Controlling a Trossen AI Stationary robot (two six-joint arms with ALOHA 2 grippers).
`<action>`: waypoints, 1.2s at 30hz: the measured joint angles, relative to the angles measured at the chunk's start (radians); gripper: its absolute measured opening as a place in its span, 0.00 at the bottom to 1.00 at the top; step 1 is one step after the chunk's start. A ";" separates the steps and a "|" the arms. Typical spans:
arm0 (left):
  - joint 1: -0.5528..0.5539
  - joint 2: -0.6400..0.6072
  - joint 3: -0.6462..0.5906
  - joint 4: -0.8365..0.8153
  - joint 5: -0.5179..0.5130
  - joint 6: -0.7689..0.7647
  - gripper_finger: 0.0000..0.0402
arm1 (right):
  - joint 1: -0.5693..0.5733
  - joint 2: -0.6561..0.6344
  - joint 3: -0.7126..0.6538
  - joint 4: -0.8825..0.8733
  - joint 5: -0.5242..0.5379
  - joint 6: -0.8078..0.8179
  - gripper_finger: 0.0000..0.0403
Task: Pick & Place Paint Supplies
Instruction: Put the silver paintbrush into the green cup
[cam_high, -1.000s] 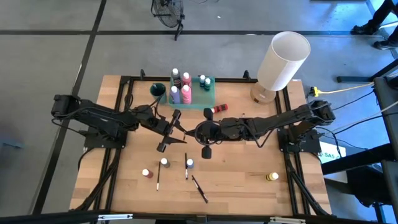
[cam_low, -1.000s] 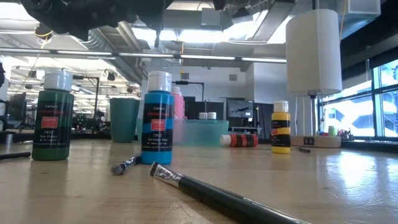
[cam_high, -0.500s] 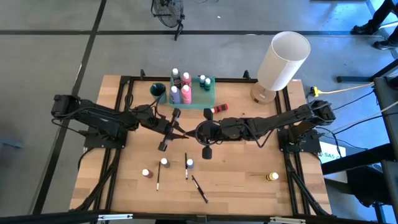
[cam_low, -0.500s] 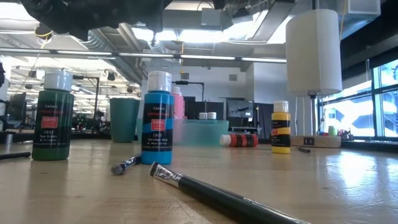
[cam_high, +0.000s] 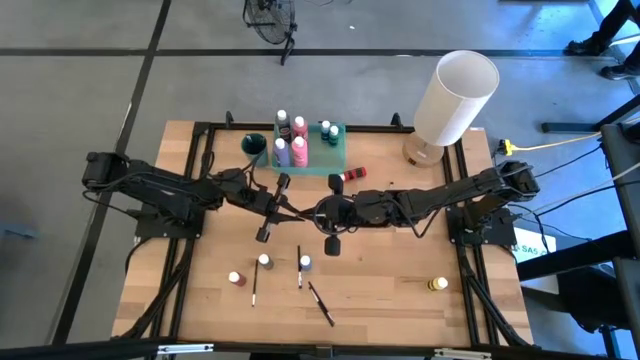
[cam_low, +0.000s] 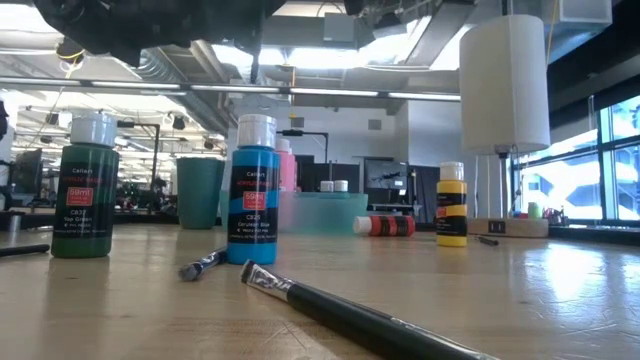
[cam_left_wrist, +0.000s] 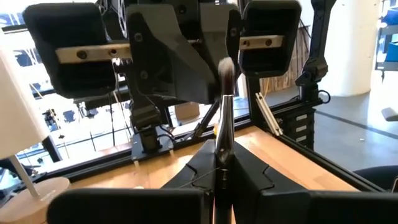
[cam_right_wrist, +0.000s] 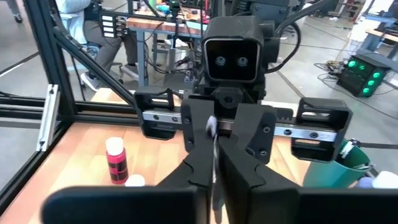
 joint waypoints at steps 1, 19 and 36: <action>0.000 0.000 0.000 -0.002 0.000 0.000 0.04 | 0.001 0.000 0.000 0.000 0.006 0.000 0.08; 0.076 -0.182 0.000 -0.222 -0.199 0.030 0.04 | 0.108 0.000 0.000 -0.066 0.334 -0.055 0.52; 0.455 -0.352 -0.079 -0.204 -0.316 0.045 0.04 | 0.089 0.015 0.000 -0.130 0.155 0.087 0.50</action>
